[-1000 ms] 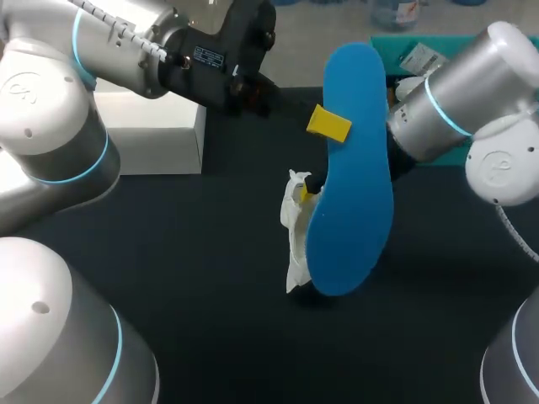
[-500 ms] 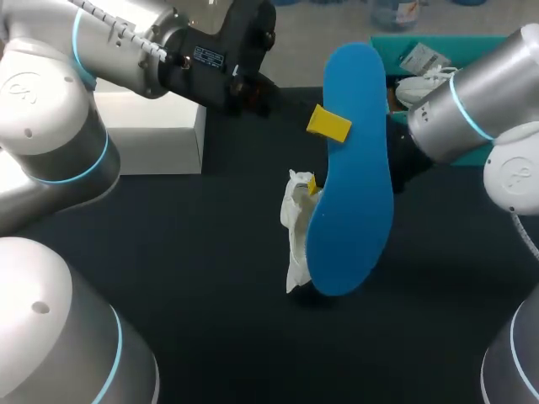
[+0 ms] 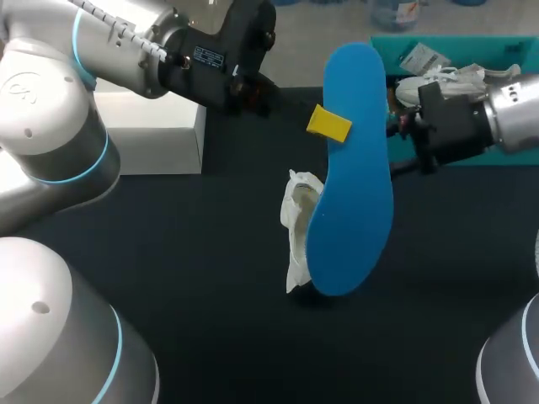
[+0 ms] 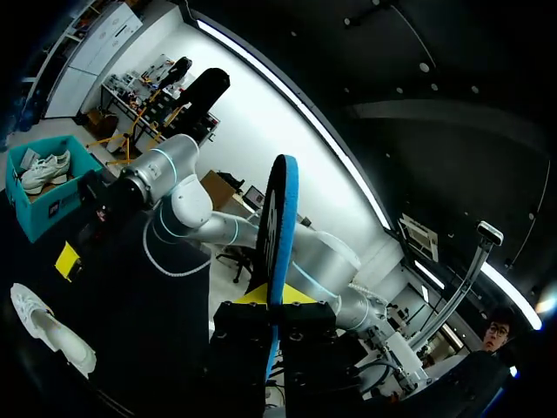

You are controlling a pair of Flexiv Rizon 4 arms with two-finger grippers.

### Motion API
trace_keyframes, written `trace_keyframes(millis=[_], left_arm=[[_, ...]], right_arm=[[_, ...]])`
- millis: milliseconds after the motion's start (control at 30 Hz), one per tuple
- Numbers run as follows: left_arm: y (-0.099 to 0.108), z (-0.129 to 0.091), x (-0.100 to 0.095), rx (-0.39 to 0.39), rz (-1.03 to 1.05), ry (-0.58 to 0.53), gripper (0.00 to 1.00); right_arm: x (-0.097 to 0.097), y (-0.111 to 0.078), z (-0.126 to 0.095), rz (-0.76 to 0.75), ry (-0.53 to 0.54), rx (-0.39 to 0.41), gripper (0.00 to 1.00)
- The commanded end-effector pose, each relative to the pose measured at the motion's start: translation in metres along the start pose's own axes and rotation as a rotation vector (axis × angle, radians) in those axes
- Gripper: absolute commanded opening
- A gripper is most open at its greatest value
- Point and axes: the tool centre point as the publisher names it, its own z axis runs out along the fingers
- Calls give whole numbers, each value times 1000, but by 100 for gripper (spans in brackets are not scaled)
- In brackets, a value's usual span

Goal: Take the shoe out of the shoebox, open the shoe tongue, remove and reinsert the insole, then place the shoe into the shoebox

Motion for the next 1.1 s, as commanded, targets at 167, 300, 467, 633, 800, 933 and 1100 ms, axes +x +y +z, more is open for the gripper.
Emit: trace_keyframes(millis=[167, 300, 467, 633, 800, 933, 1100], left_arm=[[0, 0, 0, -1, 1, 1, 0], [0, 0, 0, -1, 1, 1, 0], [0, 0, 0, -1, 1, 1, 0], [0, 0, 0, -1, 1, 1, 0], [0, 0, 0, -1, 1, 1, 0], [0, 0, 0, -1, 1, 1, 0], [0, 0, 0, -1, 1, 1, 0]], right_arm=[[2, -7, -28, 115, 307, -123, 100], [2, -7, -28, 115, 307, -123, 100], [2, -7, -28, 115, 307, -123, 100], [12, 2, -36, 154, 356, -87, 100], [33, 12, -48, 196, 340, -38, 100], [54, 20, -57, 205, 368, -17, 100], [64, 24, -59, 211, 371, -15, 100]])
